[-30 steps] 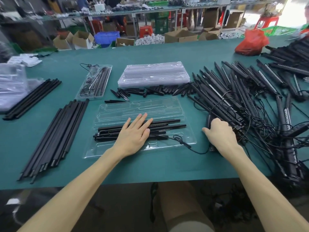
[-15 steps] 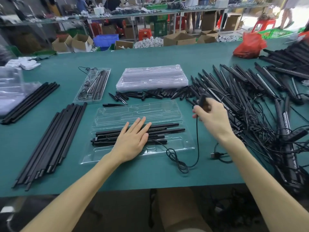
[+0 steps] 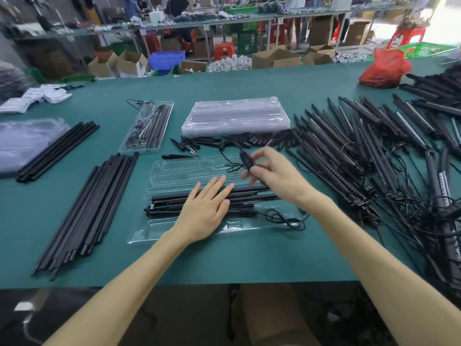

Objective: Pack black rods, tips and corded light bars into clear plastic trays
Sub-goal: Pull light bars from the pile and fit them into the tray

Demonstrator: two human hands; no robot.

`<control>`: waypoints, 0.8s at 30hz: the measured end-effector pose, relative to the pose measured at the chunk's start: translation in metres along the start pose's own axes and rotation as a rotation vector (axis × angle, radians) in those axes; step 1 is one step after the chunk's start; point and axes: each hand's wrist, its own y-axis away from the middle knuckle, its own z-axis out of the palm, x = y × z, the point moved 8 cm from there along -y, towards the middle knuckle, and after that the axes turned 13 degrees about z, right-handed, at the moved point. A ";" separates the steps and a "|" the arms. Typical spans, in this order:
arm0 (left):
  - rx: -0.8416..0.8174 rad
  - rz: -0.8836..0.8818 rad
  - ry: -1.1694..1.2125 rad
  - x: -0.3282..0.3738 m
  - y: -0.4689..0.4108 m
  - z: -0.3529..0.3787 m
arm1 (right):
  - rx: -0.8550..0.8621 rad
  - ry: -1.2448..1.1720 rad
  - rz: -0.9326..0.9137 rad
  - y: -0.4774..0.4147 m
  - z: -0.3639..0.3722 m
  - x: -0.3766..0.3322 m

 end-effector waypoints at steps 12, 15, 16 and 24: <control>0.104 0.017 0.091 -0.004 0.001 -0.008 | -0.079 0.170 -0.006 0.010 0.055 0.038; 0.176 0.009 0.266 -0.006 0.000 -0.016 | -0.014 0.178 -0.026 0.012 0.054 0.040; 0.218 0.000 0.359 -0.008 0.001 -0.021 | 0.004 0.166 -0.033 0.013 0.053 0.041; 0.480 -0.303 0.540 -0.051 0.033 -0.054 | 0.075 0.094 -0.045 0.027 0.054 0.045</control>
